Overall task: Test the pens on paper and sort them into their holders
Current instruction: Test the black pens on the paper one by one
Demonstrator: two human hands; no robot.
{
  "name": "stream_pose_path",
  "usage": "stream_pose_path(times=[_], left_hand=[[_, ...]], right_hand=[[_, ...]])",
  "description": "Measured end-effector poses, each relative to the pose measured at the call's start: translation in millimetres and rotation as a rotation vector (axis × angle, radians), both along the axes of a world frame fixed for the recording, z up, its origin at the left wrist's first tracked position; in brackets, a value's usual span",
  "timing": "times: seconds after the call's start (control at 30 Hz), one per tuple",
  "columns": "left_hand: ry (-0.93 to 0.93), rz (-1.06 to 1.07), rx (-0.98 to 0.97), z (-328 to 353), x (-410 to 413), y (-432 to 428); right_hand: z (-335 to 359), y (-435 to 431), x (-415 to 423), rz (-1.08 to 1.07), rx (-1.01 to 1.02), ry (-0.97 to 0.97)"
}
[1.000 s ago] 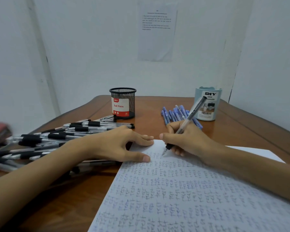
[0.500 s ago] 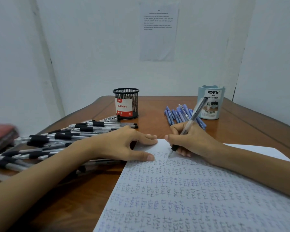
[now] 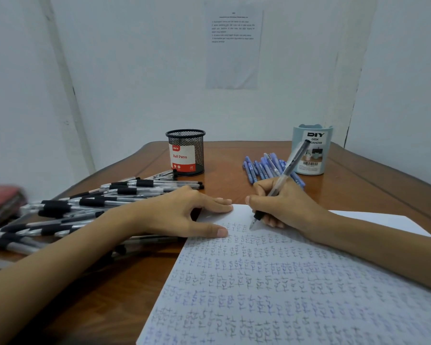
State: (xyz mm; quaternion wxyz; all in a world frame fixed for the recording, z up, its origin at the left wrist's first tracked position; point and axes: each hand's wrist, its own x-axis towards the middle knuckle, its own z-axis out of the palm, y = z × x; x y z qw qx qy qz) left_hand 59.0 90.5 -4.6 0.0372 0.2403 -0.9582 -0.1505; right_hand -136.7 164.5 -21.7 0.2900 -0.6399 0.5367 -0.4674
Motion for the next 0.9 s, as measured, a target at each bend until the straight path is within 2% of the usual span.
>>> stream_pose_path(times=[0.9], left_hand=[[-0.001,-0.021,-0.031,-1.4,1.2,0.6]], right_hand=[[-1.0,-3.1,-0.8,-0.018,-0.054,0.042]])
